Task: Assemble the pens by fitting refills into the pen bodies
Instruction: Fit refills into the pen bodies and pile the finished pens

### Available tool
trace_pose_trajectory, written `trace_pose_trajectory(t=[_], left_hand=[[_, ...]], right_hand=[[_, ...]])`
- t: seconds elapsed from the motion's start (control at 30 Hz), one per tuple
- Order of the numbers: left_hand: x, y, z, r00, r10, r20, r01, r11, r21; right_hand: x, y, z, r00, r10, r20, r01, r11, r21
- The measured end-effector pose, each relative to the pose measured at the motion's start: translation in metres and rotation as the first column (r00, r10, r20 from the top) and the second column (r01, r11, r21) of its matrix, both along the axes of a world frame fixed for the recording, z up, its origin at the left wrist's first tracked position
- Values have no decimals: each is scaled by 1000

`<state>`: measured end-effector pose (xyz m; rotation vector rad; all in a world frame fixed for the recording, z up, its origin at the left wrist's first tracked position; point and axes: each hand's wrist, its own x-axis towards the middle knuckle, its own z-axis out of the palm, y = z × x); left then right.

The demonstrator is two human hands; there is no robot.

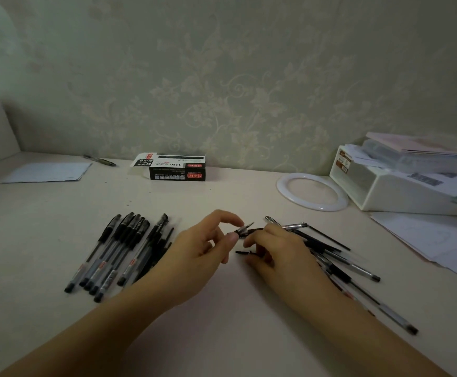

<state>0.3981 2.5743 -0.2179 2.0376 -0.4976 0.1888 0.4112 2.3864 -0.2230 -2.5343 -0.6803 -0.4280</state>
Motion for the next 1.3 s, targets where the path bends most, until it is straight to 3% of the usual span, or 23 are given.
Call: trace_pose_trajectory(t=[0.13,0.37,0.63,0.83,0.93,1.0,1.07,1.17,1.3], left_hand=[[0,1,-4,999,12,37,-18,986,167],[4,3,-1,996,87,37,-88,996,30],[2,1,-2,998,62,9,-62,996,66],[4,3,-5,997,76,-3,-75,991,109],[5,5,-5,996,84,2,-83,984,157],[5,6,-4,997,79,3,-78,981,176],[4,6,-2,998,61,3,-60,978,200],[1,4,-1,1000,7,-12,-4,979,202],[1,4,0,1000,-18,-25,22,985,171]], right_hand=[[-1,2,2,1000,11,-17,-11,1000,-27],[-4,6,5,997,75,-1,-75,995,-72],[-3,5,6,996,89,-3,-89,991,-98],[1,2,5,997,71,-17,-71,997,-27],[1,0,6,999,-19,-37,26,977,212],[2,-3,10,991,-26,-129,86,869,487],[1,-2,15,972,71,-224,97,745,660],[-4,3,16,950,187,-251,40,723,690],[-4,4,15,946,193,-260,48,711,702]])
